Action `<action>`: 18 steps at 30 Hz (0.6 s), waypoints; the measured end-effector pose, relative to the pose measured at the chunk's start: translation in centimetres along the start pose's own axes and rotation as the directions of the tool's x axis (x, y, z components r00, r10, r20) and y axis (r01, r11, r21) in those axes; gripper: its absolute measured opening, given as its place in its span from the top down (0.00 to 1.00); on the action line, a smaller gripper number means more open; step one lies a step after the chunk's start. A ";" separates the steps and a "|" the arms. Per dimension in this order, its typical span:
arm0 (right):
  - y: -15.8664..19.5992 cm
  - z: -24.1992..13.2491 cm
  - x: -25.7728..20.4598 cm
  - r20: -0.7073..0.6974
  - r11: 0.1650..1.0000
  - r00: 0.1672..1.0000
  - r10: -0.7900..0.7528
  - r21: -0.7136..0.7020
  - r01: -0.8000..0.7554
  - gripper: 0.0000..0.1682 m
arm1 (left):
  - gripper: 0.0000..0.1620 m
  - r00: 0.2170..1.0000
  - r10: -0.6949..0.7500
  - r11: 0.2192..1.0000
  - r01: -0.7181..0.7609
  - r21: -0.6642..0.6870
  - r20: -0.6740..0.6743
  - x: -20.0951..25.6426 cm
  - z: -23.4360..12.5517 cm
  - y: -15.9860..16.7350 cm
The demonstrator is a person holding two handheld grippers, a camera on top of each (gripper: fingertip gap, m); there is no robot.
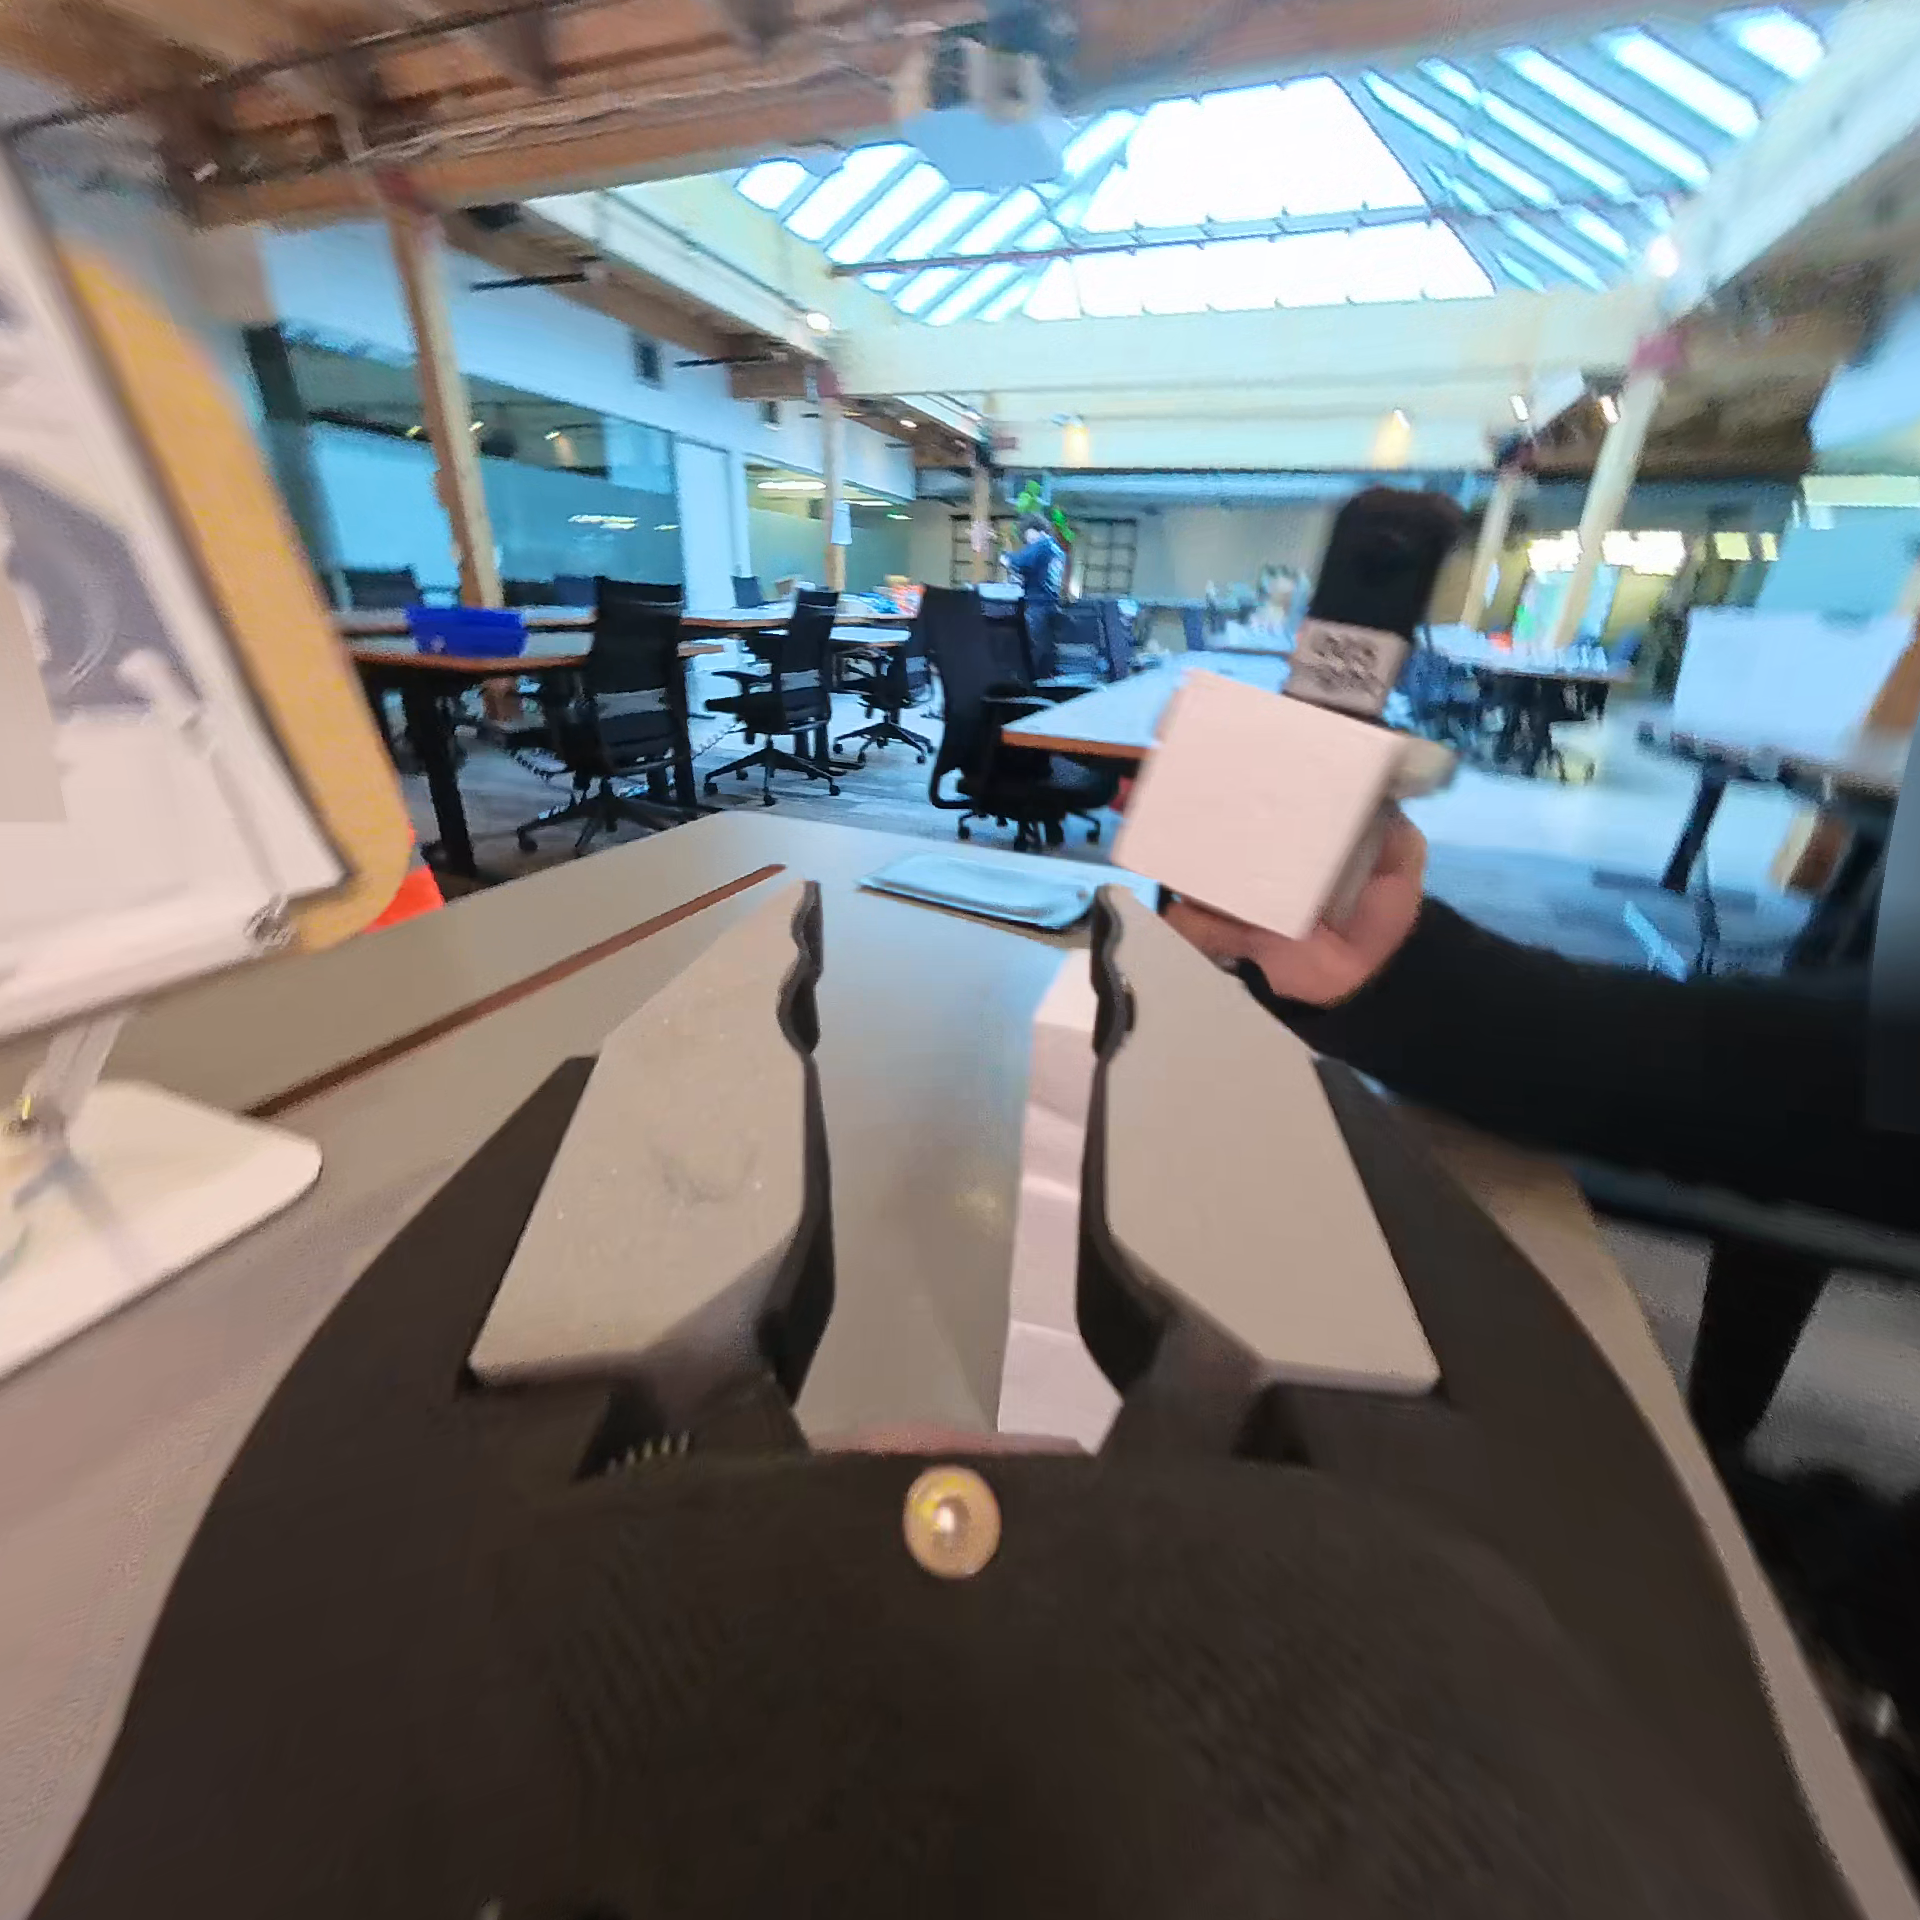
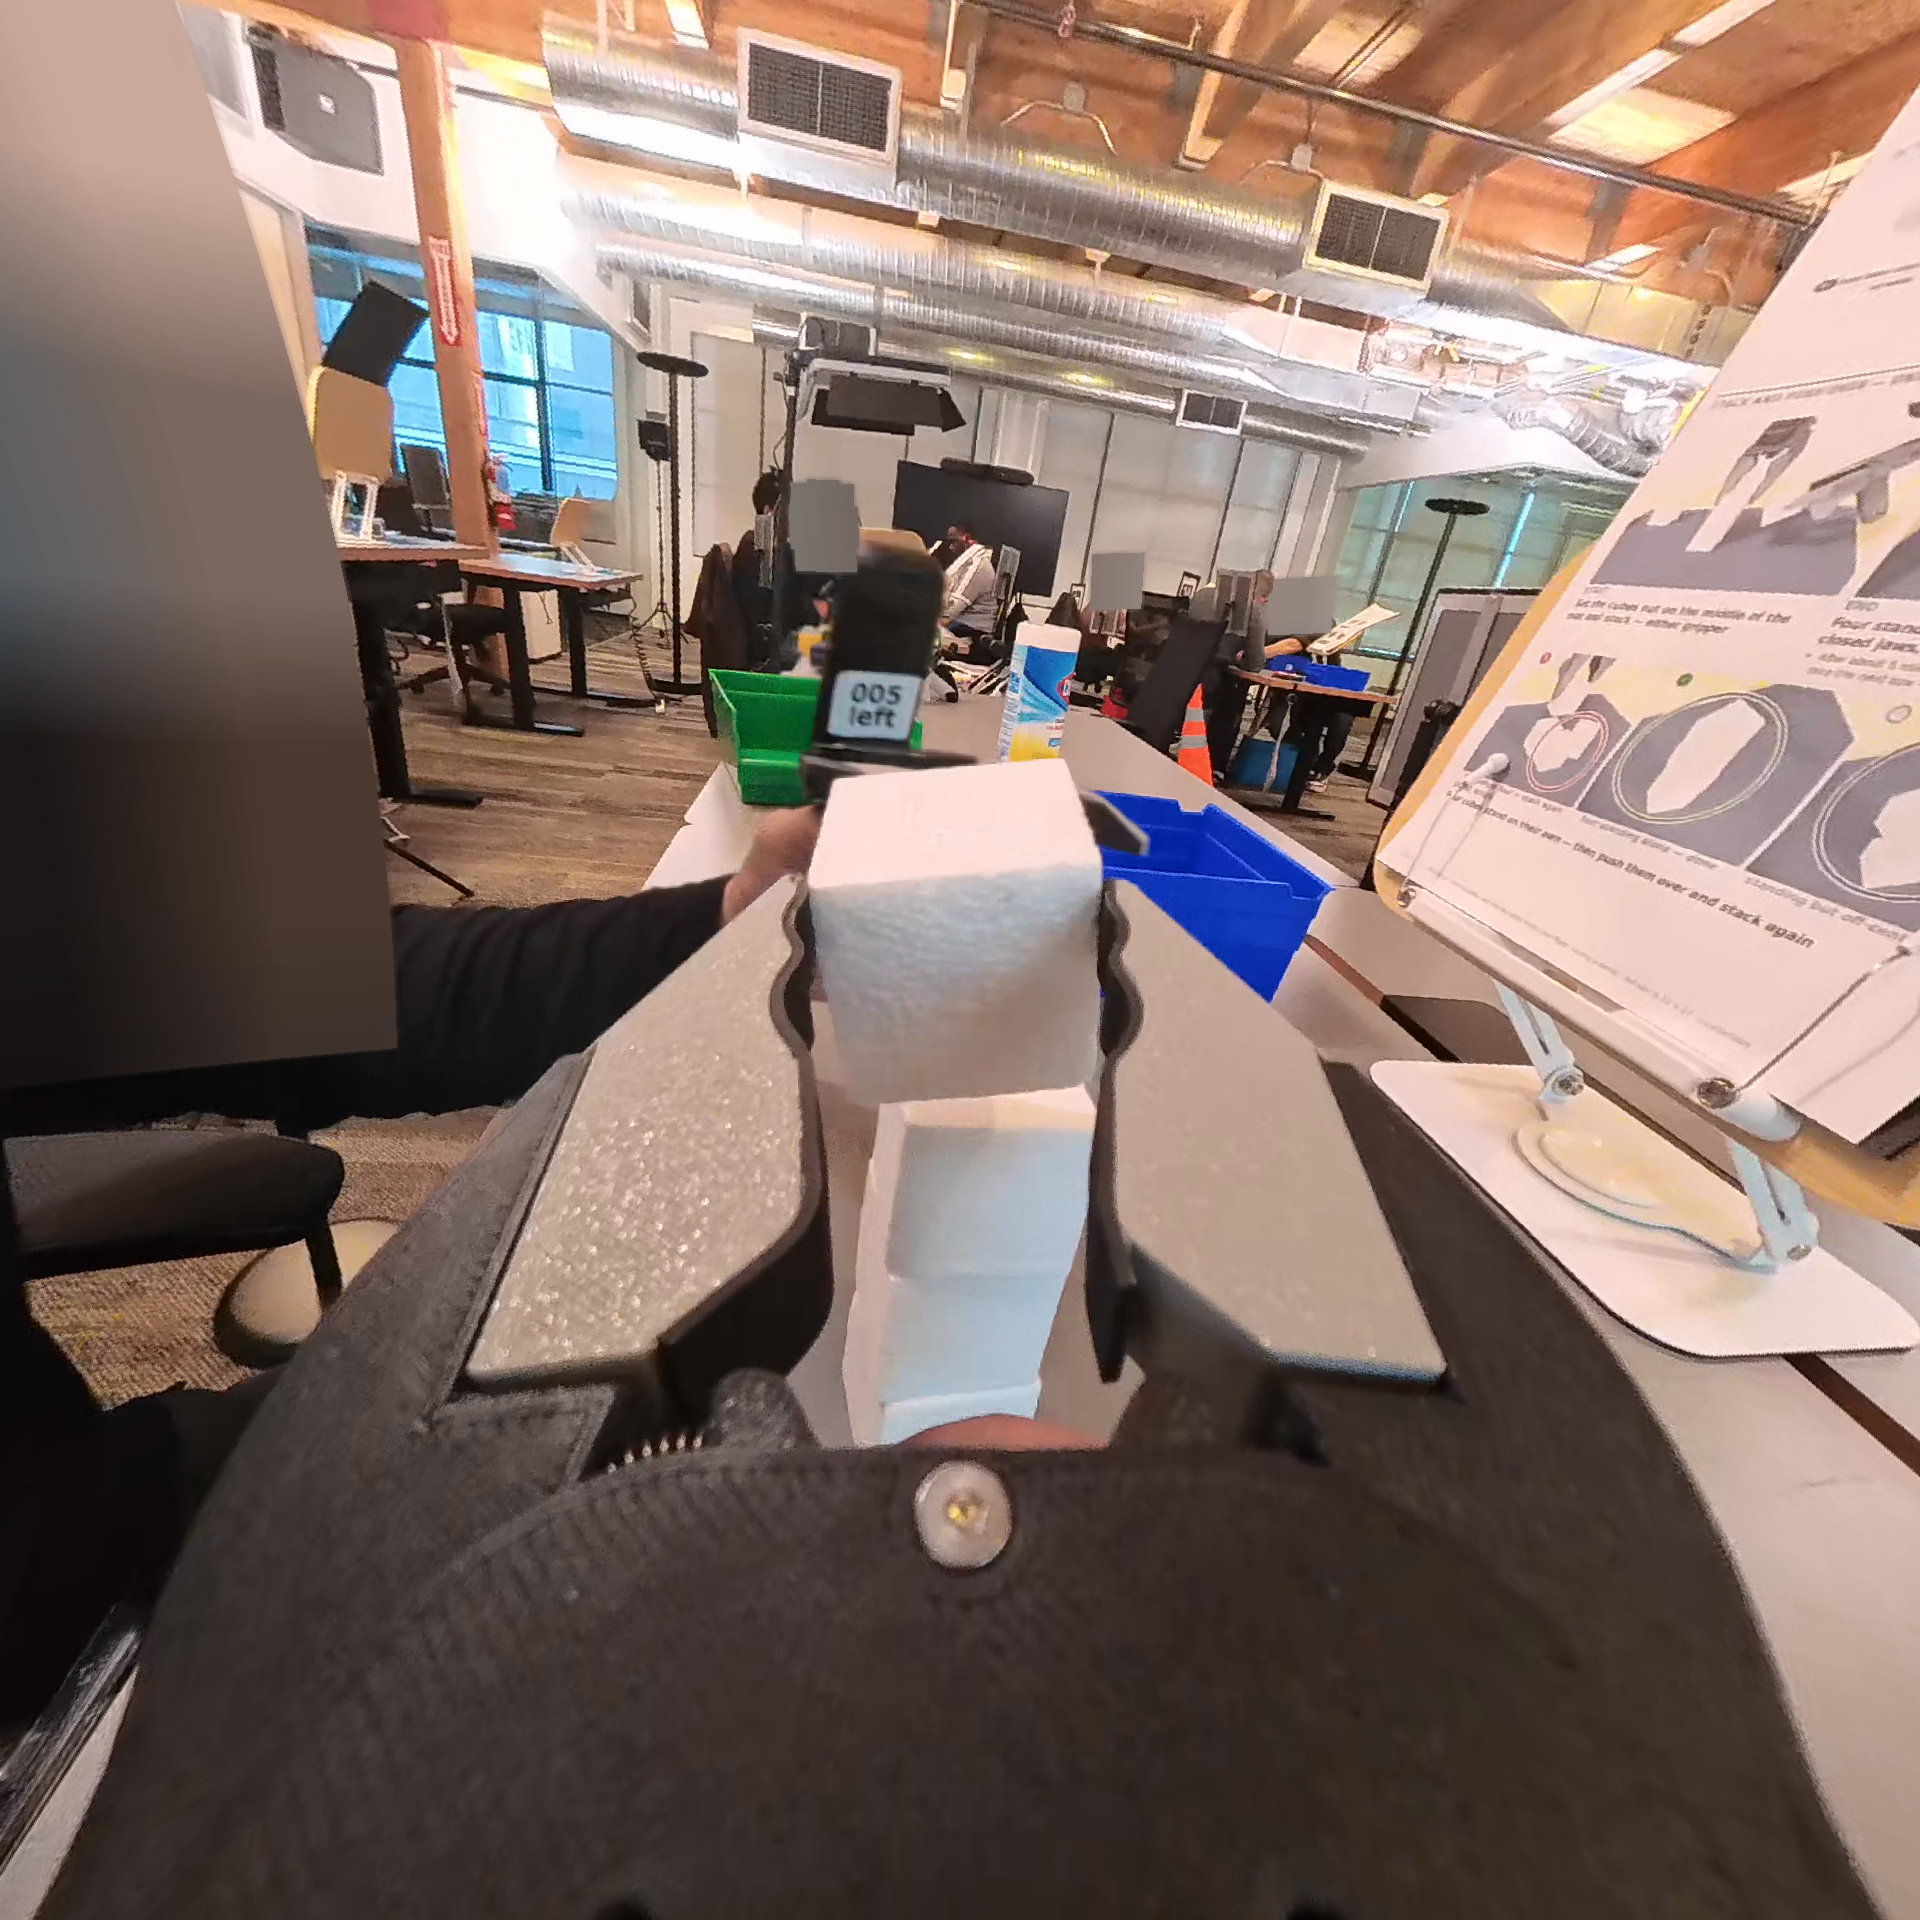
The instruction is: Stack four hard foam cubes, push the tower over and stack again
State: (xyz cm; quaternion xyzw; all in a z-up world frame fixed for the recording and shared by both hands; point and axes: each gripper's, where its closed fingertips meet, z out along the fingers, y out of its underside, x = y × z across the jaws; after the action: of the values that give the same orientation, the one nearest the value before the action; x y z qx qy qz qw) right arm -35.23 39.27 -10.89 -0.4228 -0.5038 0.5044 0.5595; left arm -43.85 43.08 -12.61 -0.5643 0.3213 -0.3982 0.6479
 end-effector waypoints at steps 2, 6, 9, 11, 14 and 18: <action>-0.1 0.1 0.2 -0.010 1.000 1.000 0.004 0.008 -0.004 0.69 | 0.69 0.983 -0.153 0.988 0.150 0.037 0.104 -3.3 -0.7 0.4; 0.7 0.6 0.9 -0.066 1.000 0.998 -0.007 -0.028 0.005 0.69 | 0.70 0.848 -0.447 0.894 0.422 0.146 0.285 -9.2 -3.0 2.6; 1.7 1.2 0.9 -0.076 0.997 0.997 -0.019 -0.072 0.014 0.69 | 0.71 0.736 -0.589 0.807 0.559 0.192 0.334 -11.4 -4.1 4.7; 2.1 1.6 0.6 -0.060 0.996 0.998 -0.027 -0.090 0.022 0.69 | 0.71 0.716 -0.613 0.788 0.588 0.183 0.333 -11.6 -4.1 5.3; 2.3 1.8 0.0 -0.008 0.994 1.000 -0.020 -0.112 0.019 0.69 | 0.71 0.745 -0.574 0.813 0.568 0.128 0.341 -11.0 -3.5 5.7; 1.5 1.6 -0.5 0.104 0.993 0.993 0.061 -0.107 -0.050 0.69 | 0.70 0.797 -0.489 0.857 0.514 0.027 0.356 -10.0 -2.5 6.4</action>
State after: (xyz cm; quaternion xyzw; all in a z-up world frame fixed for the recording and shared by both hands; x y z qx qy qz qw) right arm -37.02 38.97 -12.23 -0.4377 -0.5466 0.5148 0.4946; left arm -49.78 50.95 -19.62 -0.7135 0.0538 -0.4367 0.5454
